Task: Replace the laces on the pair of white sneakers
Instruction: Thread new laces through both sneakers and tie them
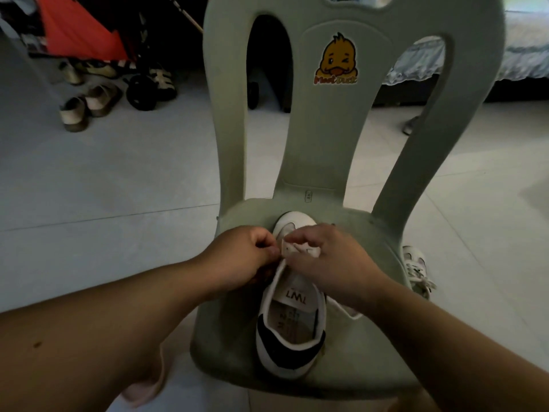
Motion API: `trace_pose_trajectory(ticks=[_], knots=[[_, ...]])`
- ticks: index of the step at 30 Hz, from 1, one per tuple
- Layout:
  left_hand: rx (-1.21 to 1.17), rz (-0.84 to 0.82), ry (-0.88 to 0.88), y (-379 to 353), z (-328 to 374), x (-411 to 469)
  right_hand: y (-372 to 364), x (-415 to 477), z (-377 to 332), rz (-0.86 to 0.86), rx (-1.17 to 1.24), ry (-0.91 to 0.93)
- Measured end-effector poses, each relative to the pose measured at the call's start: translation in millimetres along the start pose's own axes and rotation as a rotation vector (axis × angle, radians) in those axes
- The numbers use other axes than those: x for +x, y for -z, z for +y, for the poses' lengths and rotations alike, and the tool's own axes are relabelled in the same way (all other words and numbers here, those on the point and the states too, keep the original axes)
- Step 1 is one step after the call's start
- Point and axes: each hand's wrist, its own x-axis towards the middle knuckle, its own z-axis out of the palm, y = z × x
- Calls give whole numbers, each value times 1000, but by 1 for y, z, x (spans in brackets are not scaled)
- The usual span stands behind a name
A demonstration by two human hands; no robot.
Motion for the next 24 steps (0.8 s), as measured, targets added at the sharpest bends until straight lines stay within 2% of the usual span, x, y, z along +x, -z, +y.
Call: trace_pose_trajectory(ticks=[3, 5, 7, 10, 12, 13, 15, 17, 18, 21, 22, 24], knots=[[64, 46, -63, 10, -2, -5, -7, 1, -5, -73, -66, 12], [-32, 91, -61, 17, -5, -9, -8, 3, -5, -83, -156, -18], [-376, 160, 5, 30, -5, -13, -7, 3, -3, -125, -172, -56], [-950, 143, 38, 57, -7, -15, -6, 0, 1, -144, -180, -75], [-1181, 116, 6, 78, -11, -17, -8, -1, 3, -135, -170, -73], [-1219, 123, -2, 88, -13, -17, -10, -2, 3, -129, -159, -76], [-1135, 180, 0, 105, -21, -18, -12, -2, 5, -118, -142, -93], [-924, 284, 6, 120, -32, -18, -13, -1, 7, -114, -137, -100], [-735, 359, 13, 127, -40, -18, -14, -1, 8, -116, -137, -102], [177, 521, 102, 143, -66, -16, -14, -1, 10, -111, -137, -102], [371, 496, 123, 143, -71, -16, -14, -2, 11, -111, -137, -100], [465, 323, 131, 131, -72, -15, -14, -3, 13, -120, -139, -87]])
